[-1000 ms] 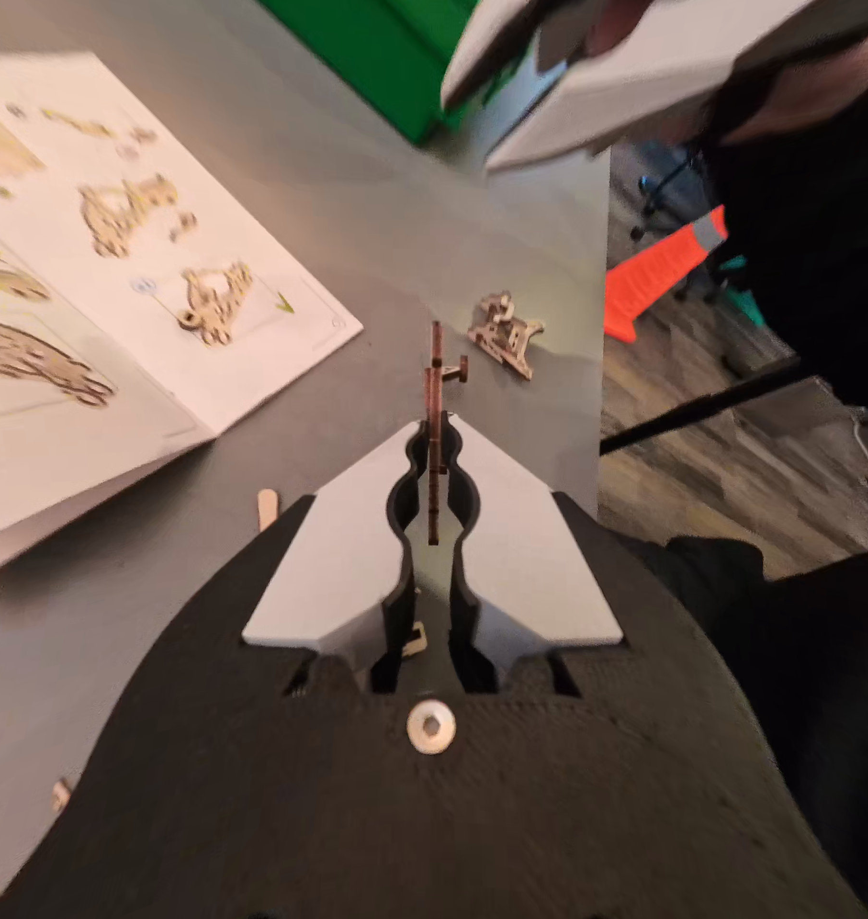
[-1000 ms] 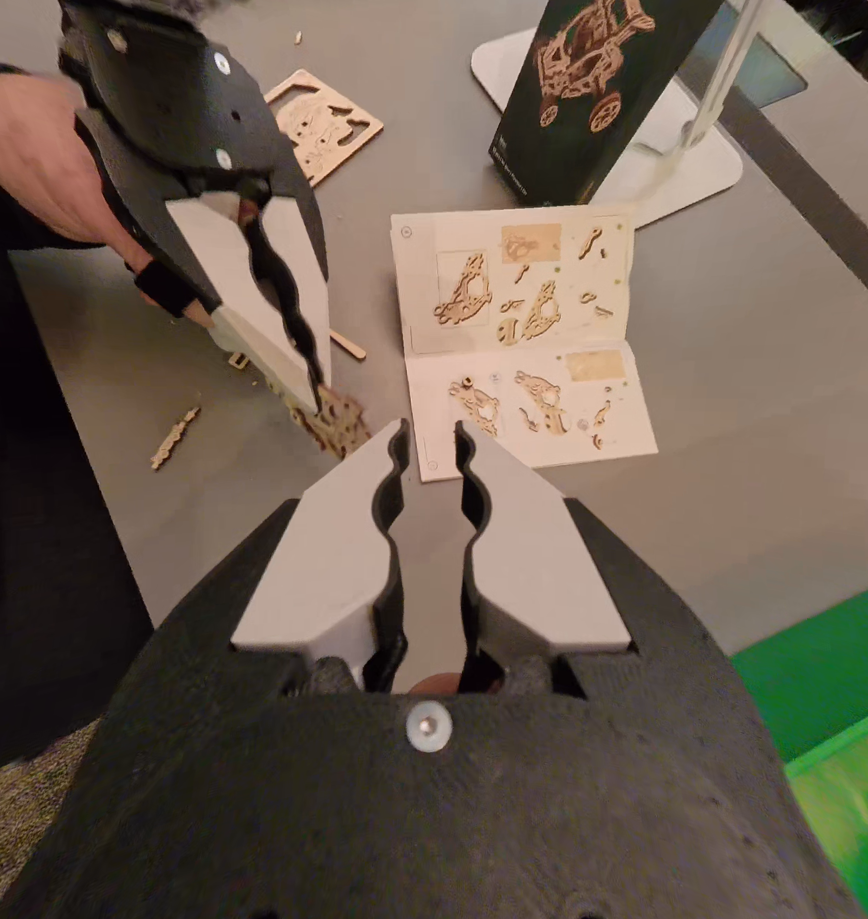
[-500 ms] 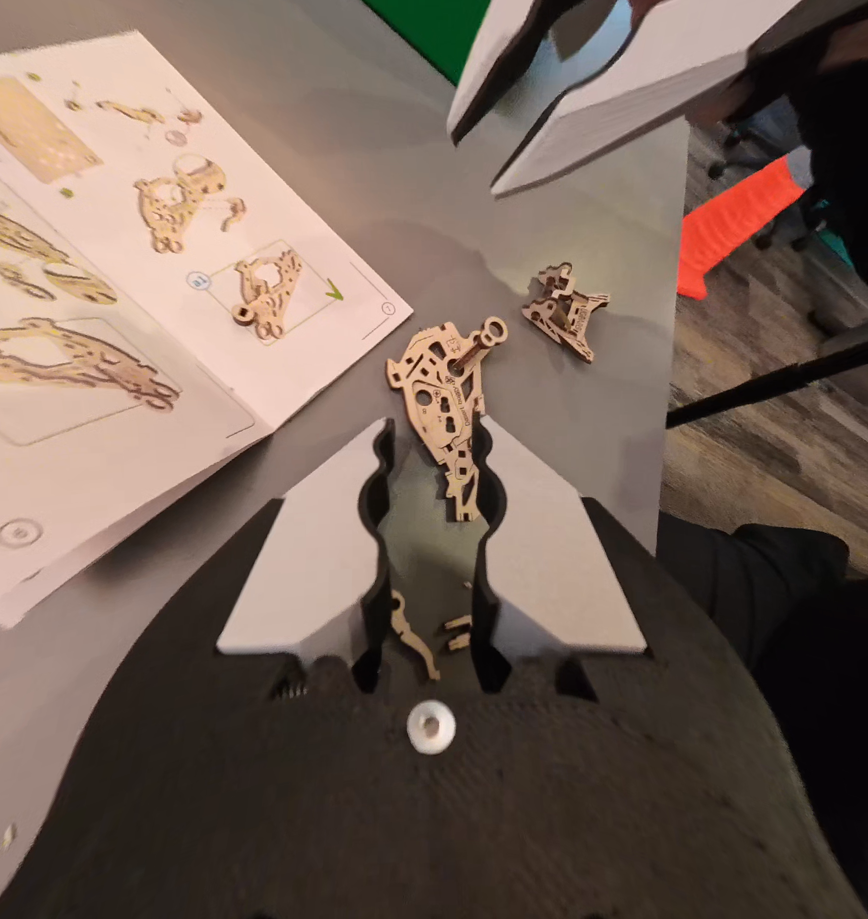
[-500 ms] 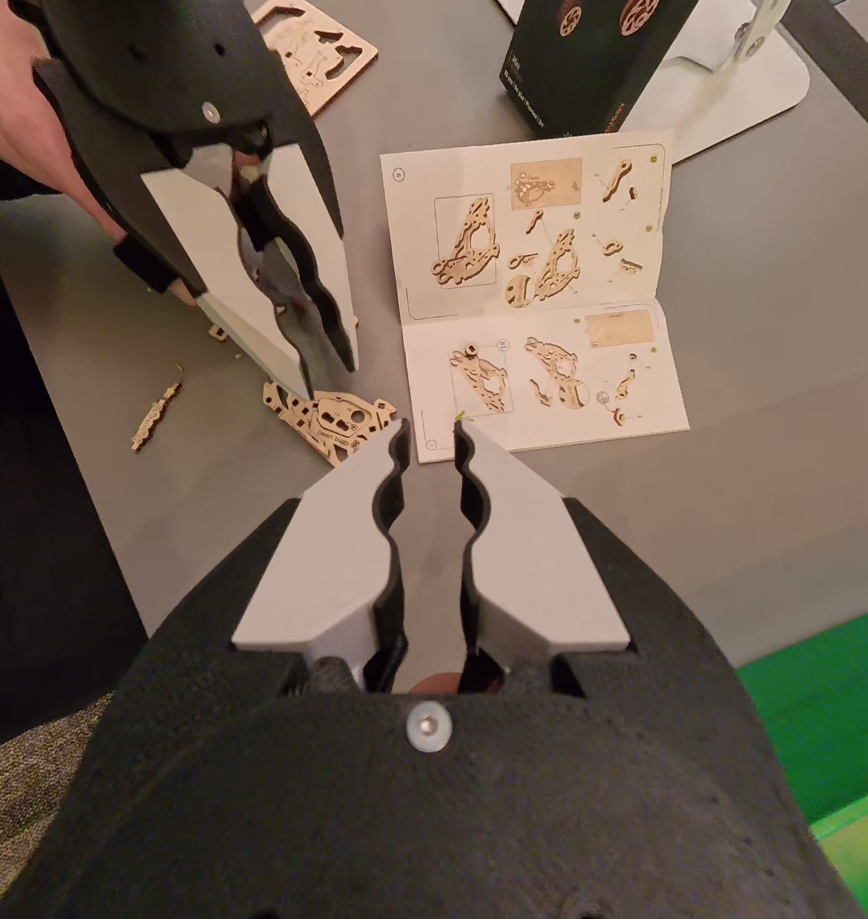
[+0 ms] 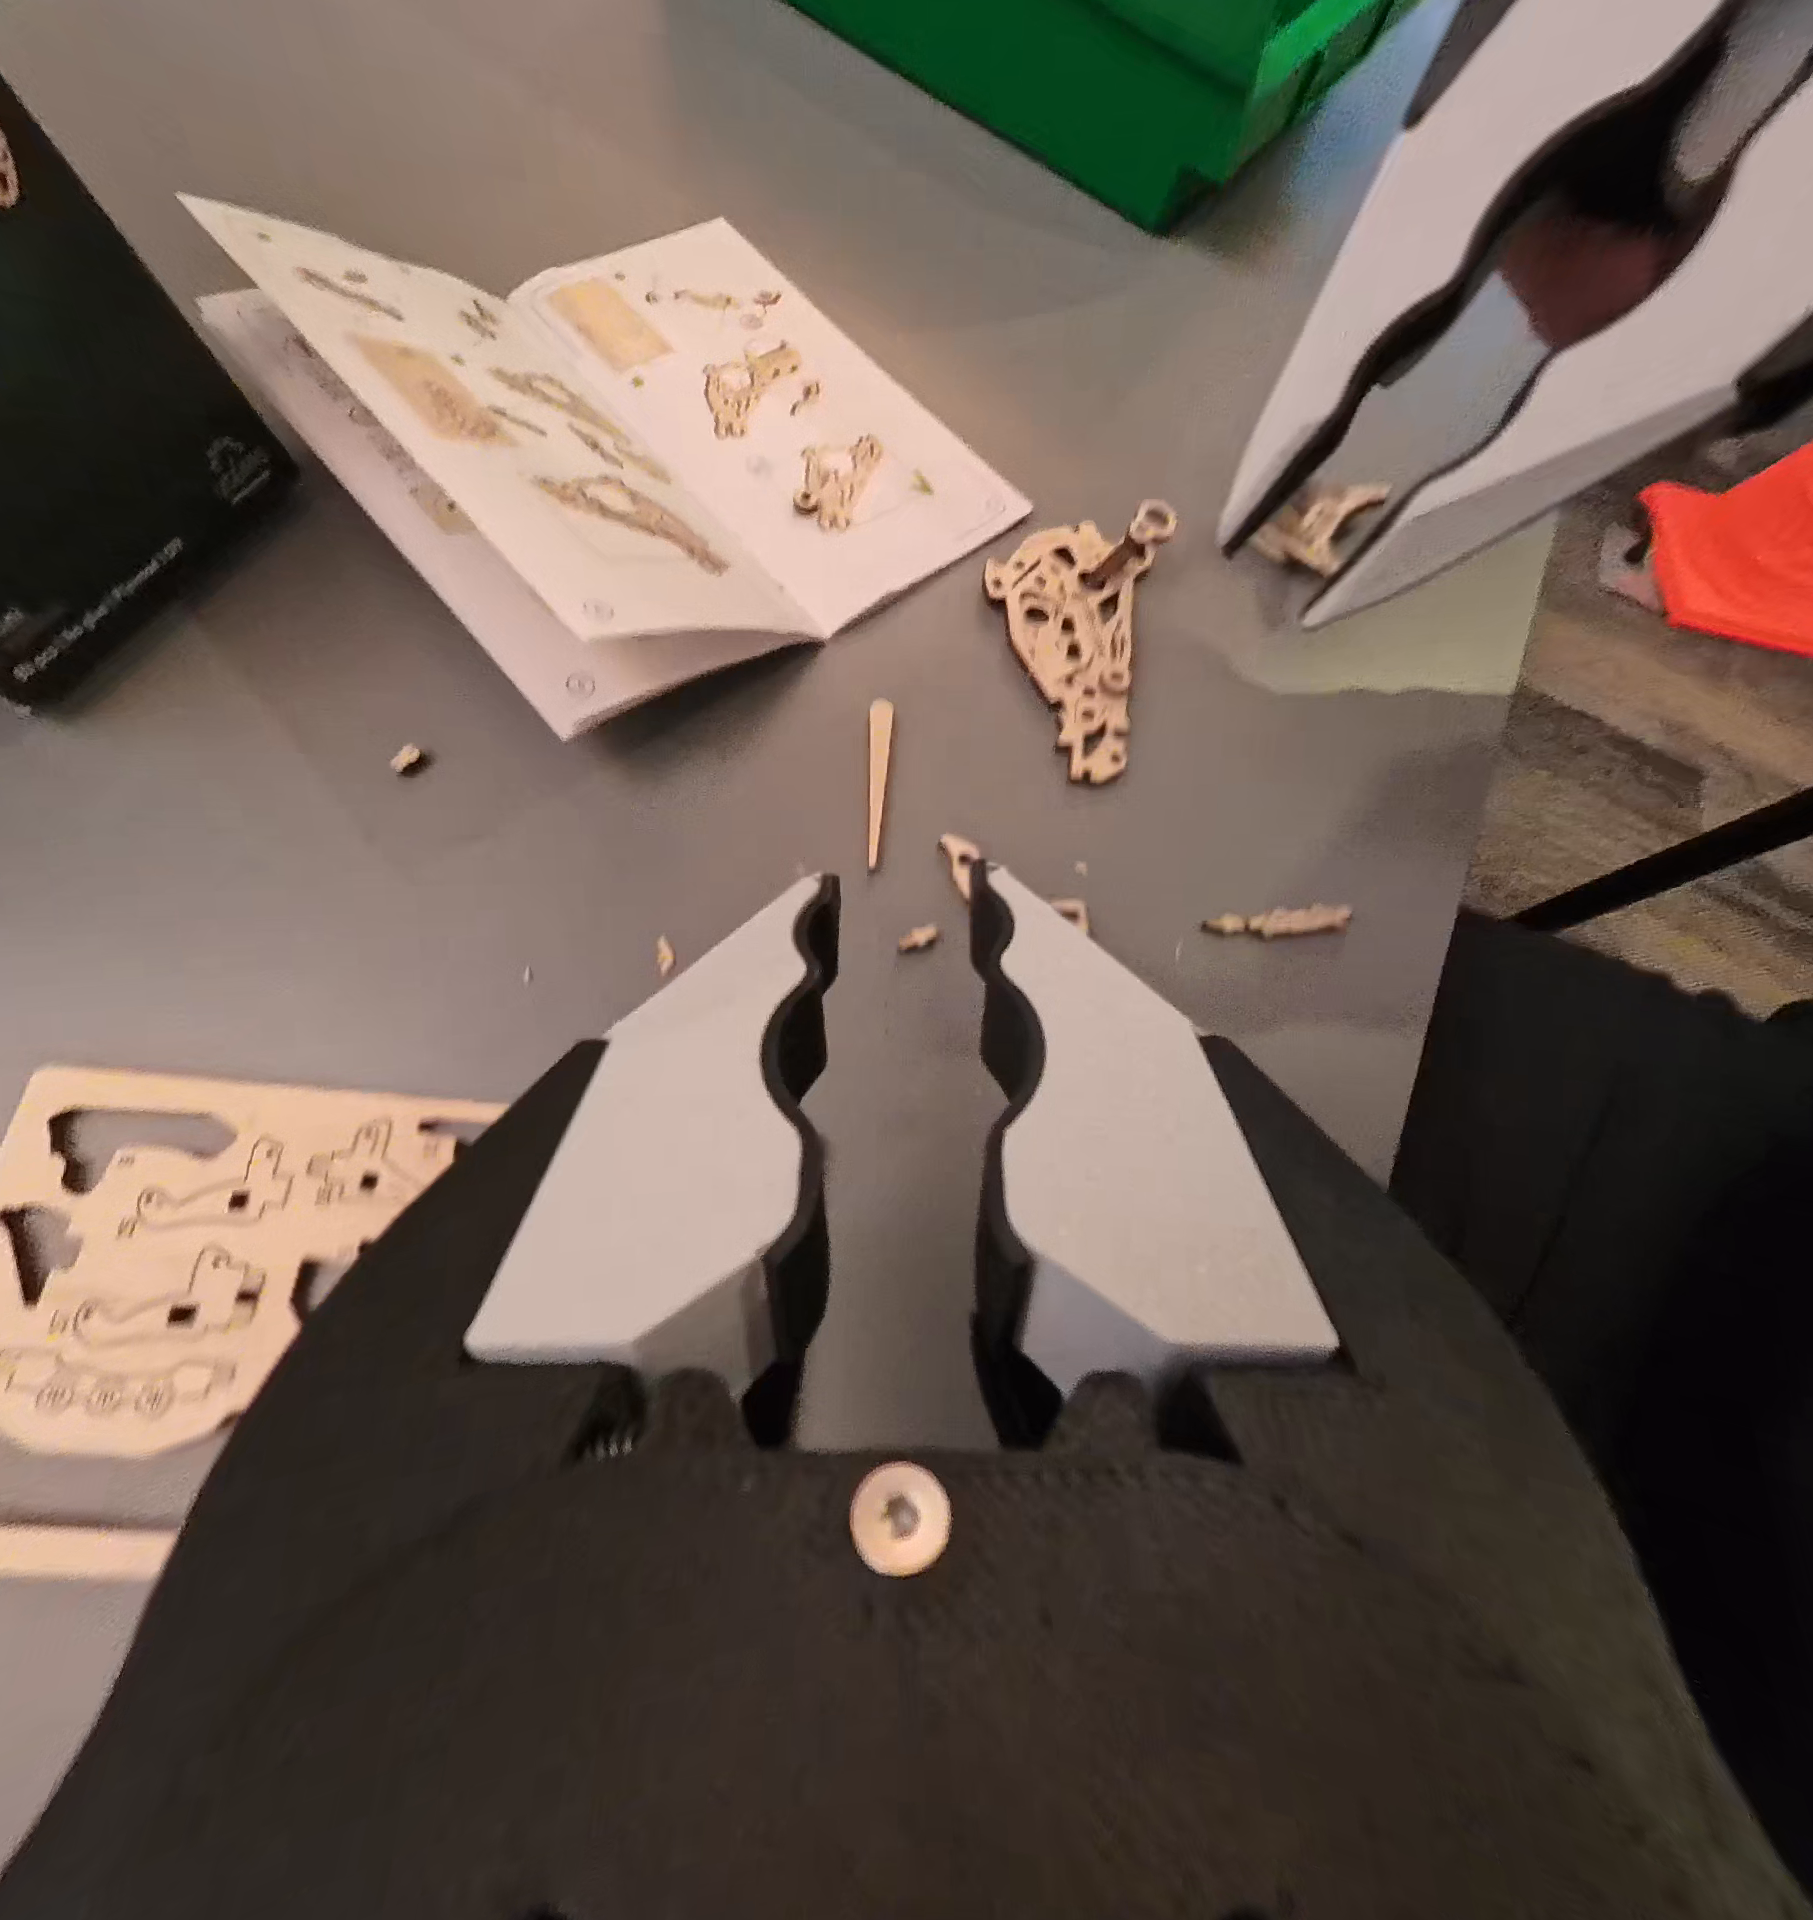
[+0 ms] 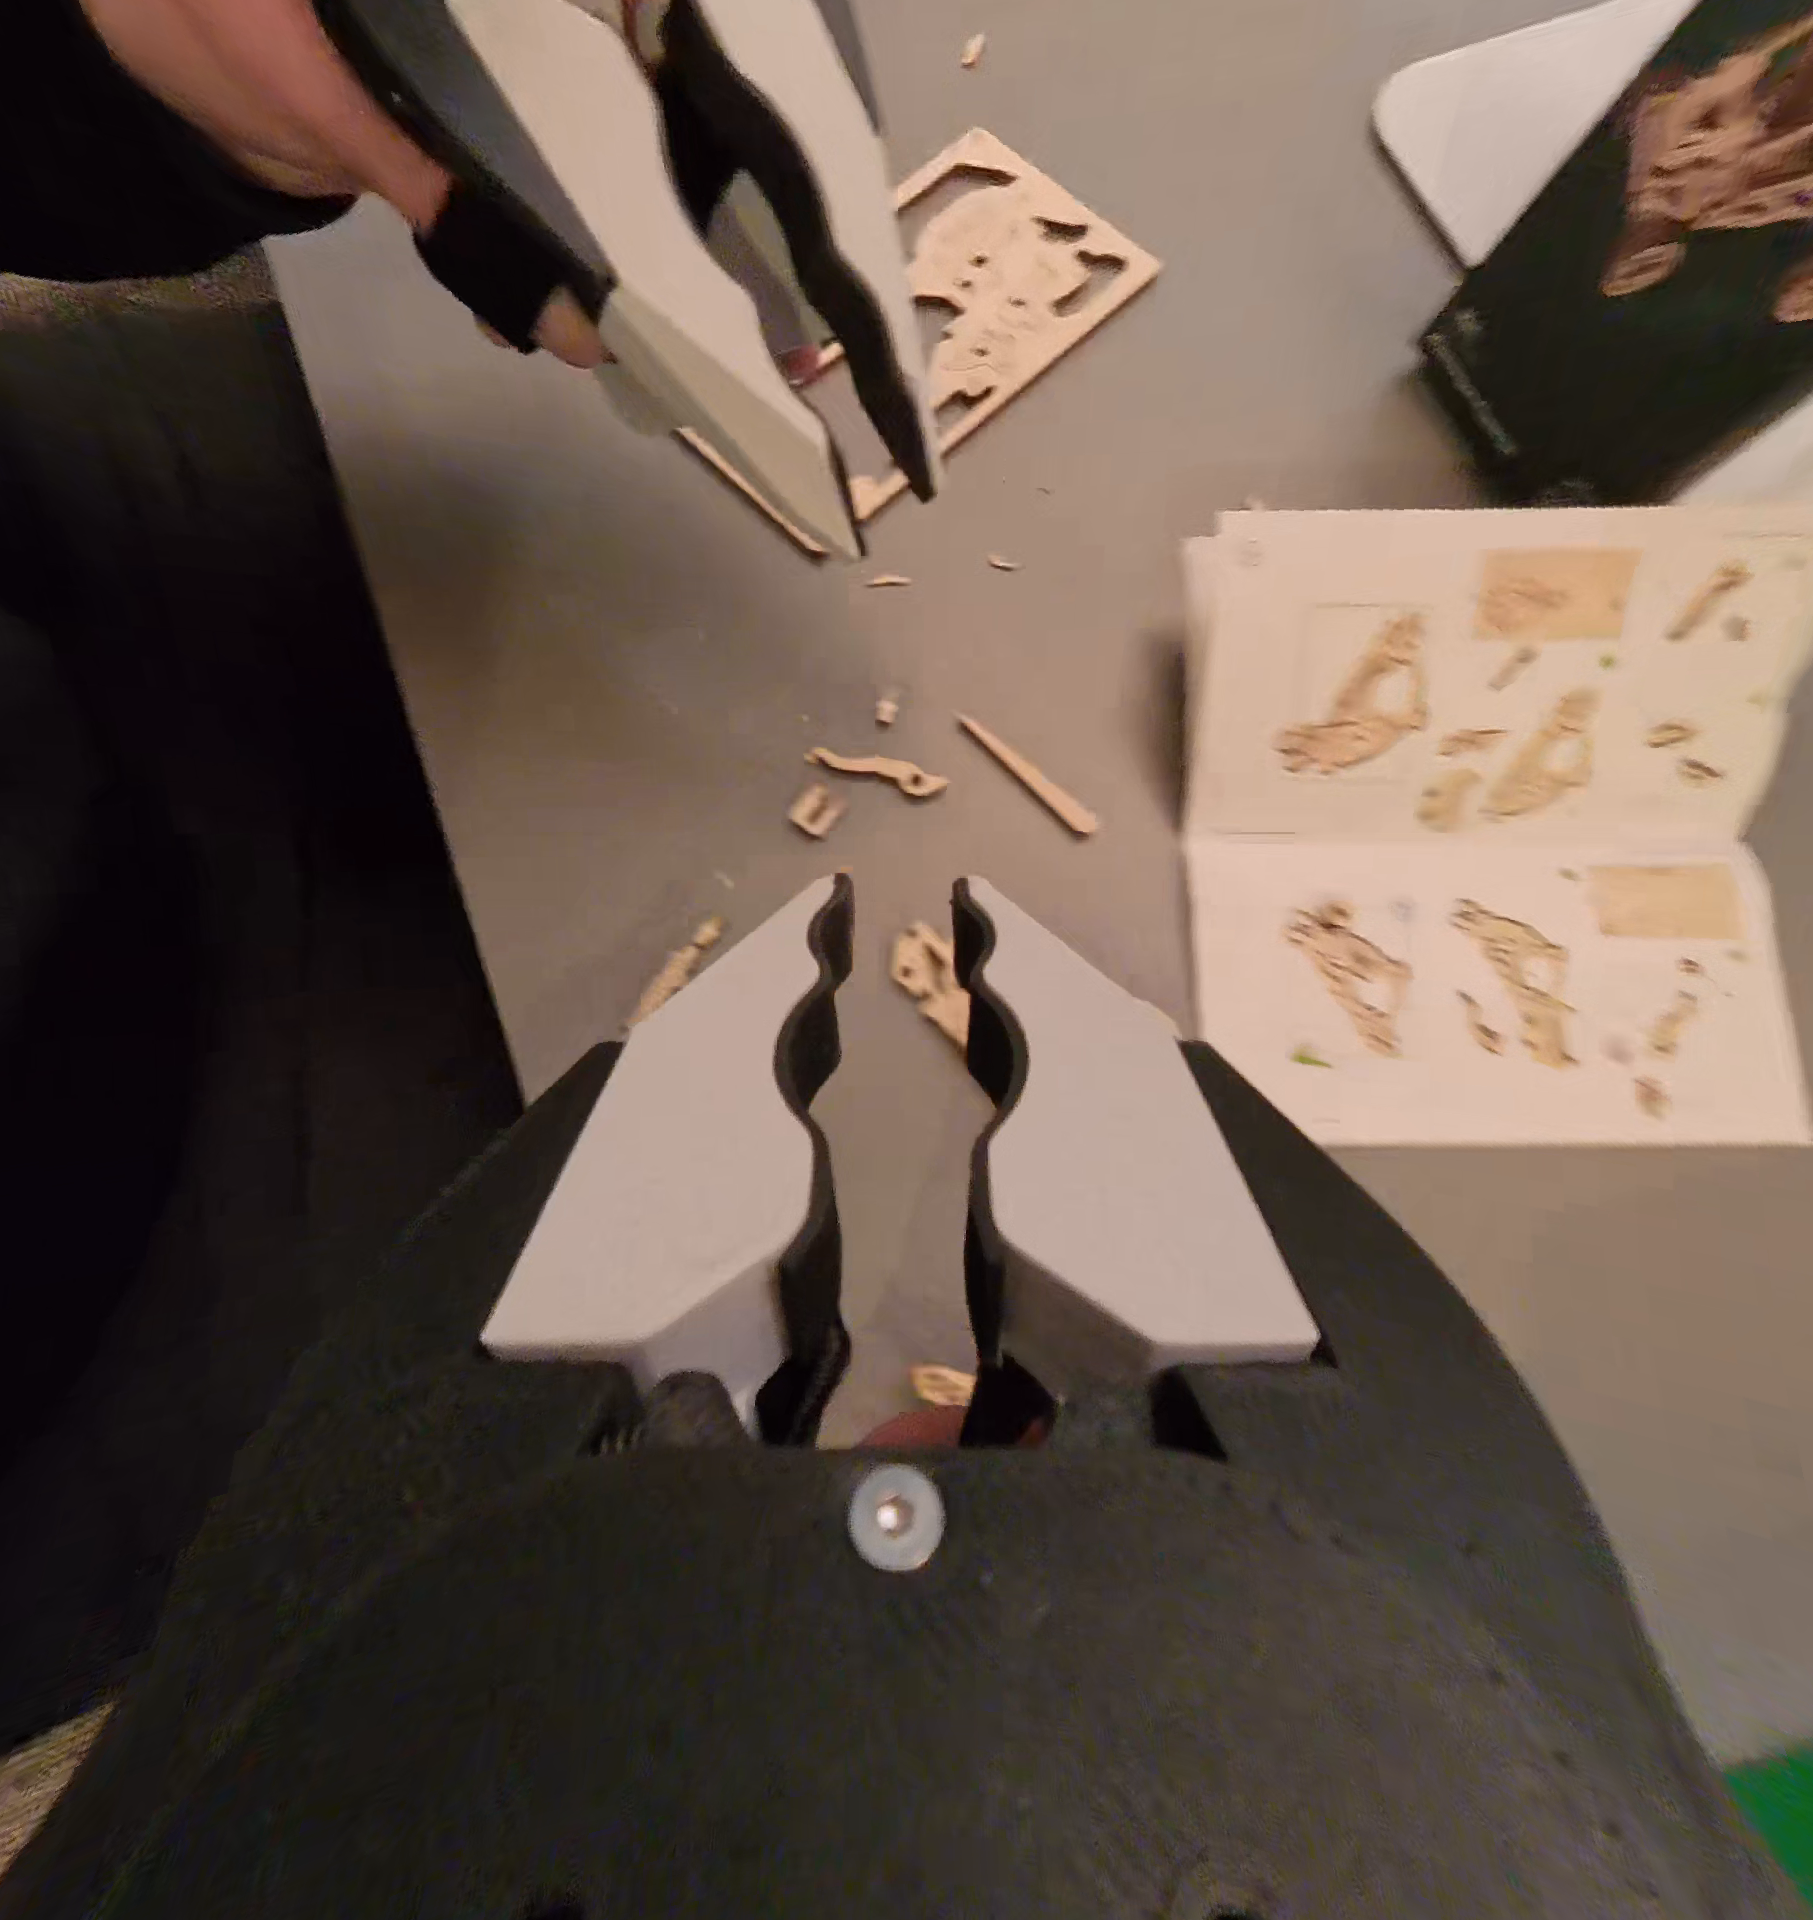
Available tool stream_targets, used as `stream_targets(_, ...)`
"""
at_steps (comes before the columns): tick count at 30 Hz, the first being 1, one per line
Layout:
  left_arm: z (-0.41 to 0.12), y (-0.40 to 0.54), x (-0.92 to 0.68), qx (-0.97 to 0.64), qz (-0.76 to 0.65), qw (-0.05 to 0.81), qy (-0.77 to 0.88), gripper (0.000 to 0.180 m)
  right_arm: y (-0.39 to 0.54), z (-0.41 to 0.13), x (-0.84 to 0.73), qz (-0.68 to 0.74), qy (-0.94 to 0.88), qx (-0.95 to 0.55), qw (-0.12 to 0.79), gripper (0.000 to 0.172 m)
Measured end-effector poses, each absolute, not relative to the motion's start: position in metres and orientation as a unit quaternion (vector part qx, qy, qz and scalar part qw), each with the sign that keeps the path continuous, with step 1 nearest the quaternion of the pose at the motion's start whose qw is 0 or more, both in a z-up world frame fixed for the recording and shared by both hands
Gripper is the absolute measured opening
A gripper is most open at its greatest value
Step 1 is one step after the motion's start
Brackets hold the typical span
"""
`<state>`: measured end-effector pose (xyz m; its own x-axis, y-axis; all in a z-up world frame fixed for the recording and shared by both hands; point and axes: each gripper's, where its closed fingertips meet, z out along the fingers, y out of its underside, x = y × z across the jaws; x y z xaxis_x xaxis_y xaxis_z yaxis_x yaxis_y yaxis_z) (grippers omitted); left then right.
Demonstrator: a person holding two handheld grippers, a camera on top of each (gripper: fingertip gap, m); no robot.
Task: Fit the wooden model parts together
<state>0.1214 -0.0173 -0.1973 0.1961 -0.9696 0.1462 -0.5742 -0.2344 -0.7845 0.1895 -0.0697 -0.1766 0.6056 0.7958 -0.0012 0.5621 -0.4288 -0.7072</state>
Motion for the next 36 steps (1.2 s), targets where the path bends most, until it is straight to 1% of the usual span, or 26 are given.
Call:
stream_targets(1,-0.203,-0.017,0.116,-0.717,-0.315,0.301,0.544,0.022,-0.073,-0.183,0.181,0.165,-0.407,-0.832,0.339,0.017)
stream_targets(4,-0.215,-0.023,0.106,-0.720,-0.298,0.300,0.550,0.022,-0.078,-0.204,0.159,0.172,-0.384,-0.843,0.334,0.018)
stream_targets(10,-0.221,-0.040,0.106,-0.717,-0.317,0.301,0.543,0.021,-0.067,-0.230,0.145,0.152,-0.319,-0.871,0.342,0.021)
stream_targets(12,-0.223,-0.042,0.107,-0.716,-0.319,0.301,0.542,0.020,-0.062,-0.235,0.144,0.147,-0.305,-0.878,0.339,0.027)
stream_targets(18,-0.222,-0.040,0.107,-0.715,-0.331,0.309,0.532,0.020,-0.058,-0.254,0.141,0.134,-0.300,-0.891,0.314,0.022)
stream_targets(20,-0.222,-0.039,0.107,-0.716,-0.334,0.310,0.529,0.020,-0.056,-0.254,0.141,0.134,-0.299,-0.889,0.320,0.012)
stream_targets(21,-0.223,-0.038,0.107,-0.716,-0.335,0.309,0.528,0.020,-0.055,-0.254,0.140,0.136,-0.298,-0.889,0.320,0.010)
stream_targets(28,-0.223,-0.036,0.111,-0.717,-0.341,0.315,0.521,0.020,-0.056,-0.252,0.143,0.148,-0.302,-0.882,0.330,0.008)
stream_targets(36,-0.221,-0.037,0.115,-0.711,-0.338,0.316,0.529,0.022,-0.061,-0.227,0.161,0.181,-0.301,-0.865,0.357,0.009)
